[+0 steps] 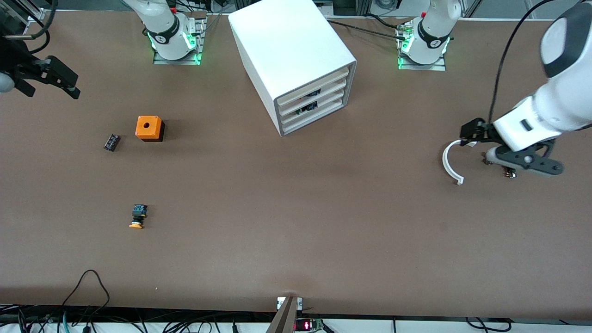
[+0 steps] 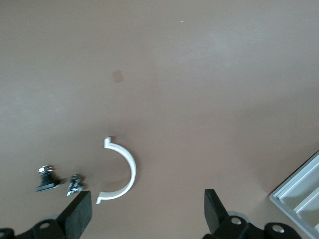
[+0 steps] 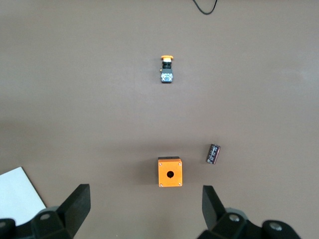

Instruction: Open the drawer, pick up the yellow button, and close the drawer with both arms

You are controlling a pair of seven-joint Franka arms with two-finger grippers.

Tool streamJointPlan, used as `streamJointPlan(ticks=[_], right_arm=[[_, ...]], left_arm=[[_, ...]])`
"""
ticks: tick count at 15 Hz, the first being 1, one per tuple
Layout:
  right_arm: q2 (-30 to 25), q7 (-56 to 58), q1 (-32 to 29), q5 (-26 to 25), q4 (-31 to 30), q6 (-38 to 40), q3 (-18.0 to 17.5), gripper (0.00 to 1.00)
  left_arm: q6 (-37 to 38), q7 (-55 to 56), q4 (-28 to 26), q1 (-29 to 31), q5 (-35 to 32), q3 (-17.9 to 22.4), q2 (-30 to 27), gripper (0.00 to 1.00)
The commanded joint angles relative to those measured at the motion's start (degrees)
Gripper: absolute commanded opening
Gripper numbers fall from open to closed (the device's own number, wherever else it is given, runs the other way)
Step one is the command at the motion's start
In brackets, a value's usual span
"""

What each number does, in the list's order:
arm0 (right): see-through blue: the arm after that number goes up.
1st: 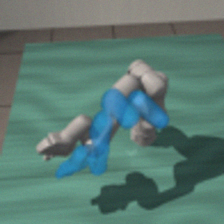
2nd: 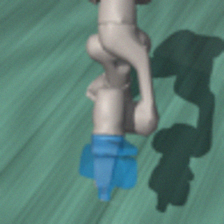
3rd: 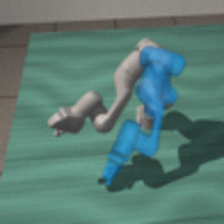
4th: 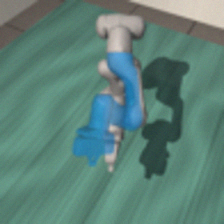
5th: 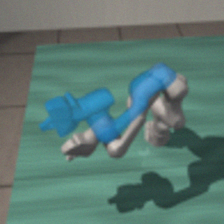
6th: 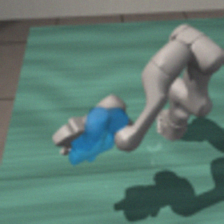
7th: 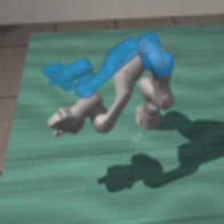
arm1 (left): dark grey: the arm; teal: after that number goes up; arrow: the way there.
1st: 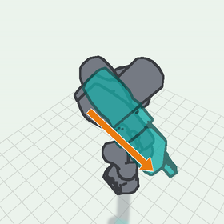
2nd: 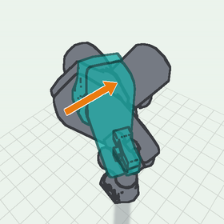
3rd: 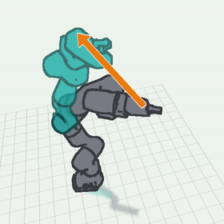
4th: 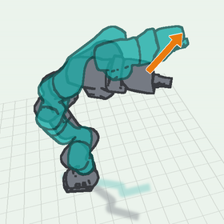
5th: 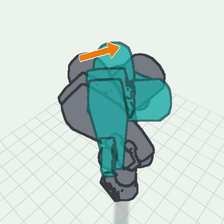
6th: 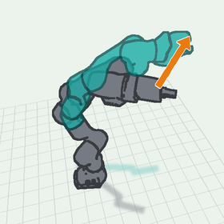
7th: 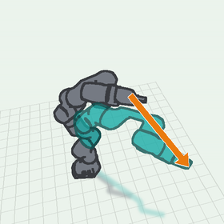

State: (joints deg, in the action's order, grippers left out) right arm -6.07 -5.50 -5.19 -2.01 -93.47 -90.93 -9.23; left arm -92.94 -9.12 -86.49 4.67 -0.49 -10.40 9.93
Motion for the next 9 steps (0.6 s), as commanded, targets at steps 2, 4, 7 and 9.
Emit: streamJointPlan(ticks=[2,4,7,9], right_arm=[[-3.6,-0.49,-0.26,0.77,-4.35,-0.31,-0.26,0.99],[-3.33,-0.57,-0.26,0.95,-4.17,-0.3,-0.26,0.99],[-1.24,0.04,-0.26,0.86,-2.34,-0.83,-0.35,0.99],[2.45,0.13,-0.17,0.78,2.39,0.39,-0.35,0.99]], left_arm=[[-6.44,-1.25,-10.7,-8.16,1.54,10.64,-8.86,0.99],[-8.22,-1.34,-11.33,-9.06,1.63,12.07,-9.67,1.0],[-8.67,2.51,-11.42,-9.15,0.93,11.98,-11.42,1.0],[-7.53,3.76,-11.42,-8.62,0.93,11.46,-11.78,1.0]])
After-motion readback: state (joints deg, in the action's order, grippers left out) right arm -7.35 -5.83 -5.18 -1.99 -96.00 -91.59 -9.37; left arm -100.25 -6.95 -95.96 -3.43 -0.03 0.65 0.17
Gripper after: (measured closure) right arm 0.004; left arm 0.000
